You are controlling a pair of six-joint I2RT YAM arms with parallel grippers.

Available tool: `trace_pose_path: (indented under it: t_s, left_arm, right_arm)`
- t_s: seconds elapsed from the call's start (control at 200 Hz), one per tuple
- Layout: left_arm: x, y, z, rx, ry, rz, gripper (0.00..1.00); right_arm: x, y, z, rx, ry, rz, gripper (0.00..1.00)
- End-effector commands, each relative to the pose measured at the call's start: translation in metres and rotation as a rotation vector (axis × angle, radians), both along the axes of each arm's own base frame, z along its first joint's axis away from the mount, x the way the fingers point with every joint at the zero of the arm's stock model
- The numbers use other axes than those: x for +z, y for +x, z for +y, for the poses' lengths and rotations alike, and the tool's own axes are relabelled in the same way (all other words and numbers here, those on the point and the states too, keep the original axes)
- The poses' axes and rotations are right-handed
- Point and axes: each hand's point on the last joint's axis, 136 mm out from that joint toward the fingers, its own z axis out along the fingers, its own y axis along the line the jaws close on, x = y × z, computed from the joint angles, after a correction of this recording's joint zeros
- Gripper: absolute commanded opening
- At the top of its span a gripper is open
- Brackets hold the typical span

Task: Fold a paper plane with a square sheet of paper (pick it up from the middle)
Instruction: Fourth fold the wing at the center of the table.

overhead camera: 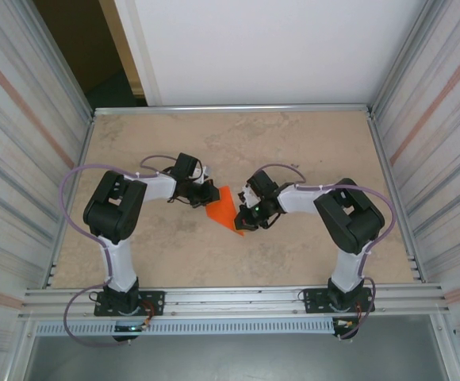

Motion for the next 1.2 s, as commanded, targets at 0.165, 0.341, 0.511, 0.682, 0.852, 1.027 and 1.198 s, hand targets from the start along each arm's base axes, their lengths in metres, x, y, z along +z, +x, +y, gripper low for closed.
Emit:
trace_pose_path:
  t_s: [0.165, 0.341, 0.511, 0.682, 0.852, 1.027, 1.198]
  left_arm:
    - [-0.051, -0.024, 0.033, 0.031, 0.186, 0.118, 0.08]
    - [-0.048, -0.022, 0.028, 0.018, 0.158, 0.108, 0.08]
    - [-0.048, -0.021, 0.025, 0.018, 0.143, 0.116, 0.08]
    - [-0.046, -0.016, 0.022, 0.016, 0.135, 0.103, 0.09]
    - [-0.041, -0.014, 0.019, 0.006, 0.123, 0.098, 0.09]
    - [-0.039, -0.016, 0.016, -0.016, 0.108, 0.093, 0.09]
    - [-0.035, -0.016, 0.014, -0.027, 0.095, 0.090, 0.10]
  right_arm:
    - [-0.013, -0.049, -0.033, 0.041, -0.042, 0.050, 0.00]
    - [0.026, -0.027, -0.030, -0.019, 0.030, -0.091, 0.00]
    - [0.067, 0.012, -0.027, -0.116, 0.065, -0.260, 0.01]
    - [0.077, 0.037, -0.009, -0.142, 0.092, -0.290, 0.02]
    - [0.065, 0.052, 0.015, -0.124, 0.064, -0.256, 0.01]
    - [0.046, 0.066, 0.032, -0.117, 0.082, -0.203, 0.01]
    - [0.028, 0.067, 0.032, -0.105, 0.041, -0.174, 0.01]
